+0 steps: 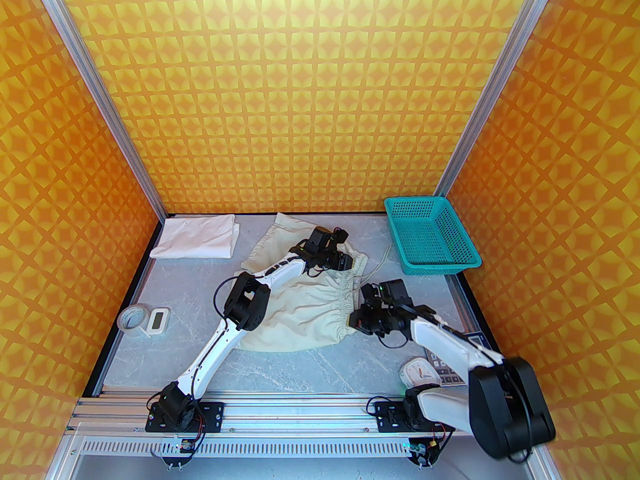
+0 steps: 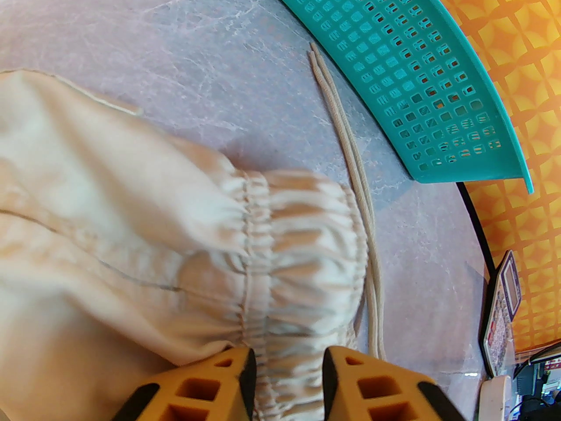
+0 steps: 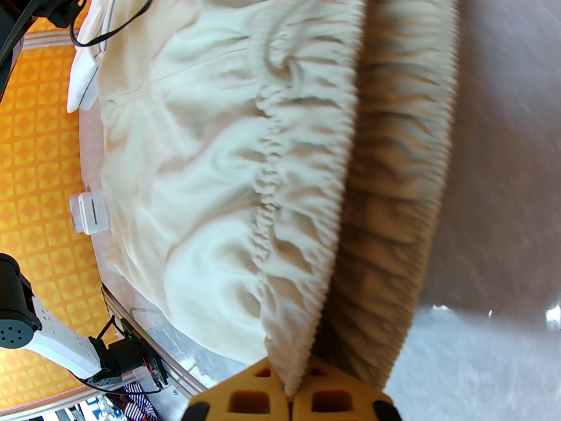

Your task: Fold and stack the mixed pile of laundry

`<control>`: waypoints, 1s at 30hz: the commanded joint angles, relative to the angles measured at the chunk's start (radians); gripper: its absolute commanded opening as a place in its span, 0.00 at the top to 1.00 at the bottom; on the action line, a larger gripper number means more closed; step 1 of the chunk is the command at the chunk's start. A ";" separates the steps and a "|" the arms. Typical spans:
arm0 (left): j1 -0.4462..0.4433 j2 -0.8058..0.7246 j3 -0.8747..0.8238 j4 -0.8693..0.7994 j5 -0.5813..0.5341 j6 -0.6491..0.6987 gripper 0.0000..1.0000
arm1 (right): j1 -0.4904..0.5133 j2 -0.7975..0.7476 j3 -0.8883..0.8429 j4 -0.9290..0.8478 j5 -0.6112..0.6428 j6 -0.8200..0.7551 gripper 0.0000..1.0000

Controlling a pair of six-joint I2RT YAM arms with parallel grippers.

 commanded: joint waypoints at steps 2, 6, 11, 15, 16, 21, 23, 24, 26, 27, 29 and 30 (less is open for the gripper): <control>0.024 0.044 0.022 -0.042 -0.024 -0.005 0.68 | 0.010 -0.034 -0.072 -0.160 0.081 0.051 0.77; 0.024 -0.023 0.024 -0.085 -0.008 0.039 0.62 | 0.010 -0.088 -0.017 -0.246 0.179 0.025 0.64; 0.022 -0.158 -0.018 -0.132 0.001 0.101 0.51 | 0.010 -0.164 0.110 -0.354 0.256 0.002 0.50; 0.023 -0.313 -0.113 -0.176 0.000 0.141 0.51 | 0.012 -0.135 0.174 -0.291 0.196 0.018 0.53; 0.023 -0.372 -0.169 -0.177 -0.004 0.150 0.51 | 0.019 -0.120 0.189 -0.272 0.194 0.016 0.54; 0.070 -0.689 -0.641 -0.064 -0.064 0.127 0.51 | 0.097 0.002 0.255 -0.184 0.183 0.006 0.57; 0.106 -0.807 -0.827 -0.026 -0.089 0.108 0.53 | 0.128 0.071 0.282 -0.138 0.185 0.006 0.57; 0.127 -0.866 -0.939 -0.012 -0.104 0.100 0.54 | 0.143 0.110 0.295 -0.110 0.184 0.011 0.58; 0.171 -0.970 -1.111 0.000 -0.141 0.098 0.57 | 0.159 0.198 0.321 -0.062 0.175 0.014 0.59; 0.194 -1.004 -1.176 0.003 -0.150 0.094 0.59 | 0.166 0.236 0.335 -0.050 0.173 0.013 0.59; 0.260 -1.056 -1.292 0.011 -0.153 0.087 0.66 | 0.171 0.312 0.357 -0.020 0.171 0.008 0.59; 0.286 -1.067 -1.327 0.007 -0.155 0.089 0.70 | 0.173 0.343 0.361 -0.015 0.175 0.005 0.59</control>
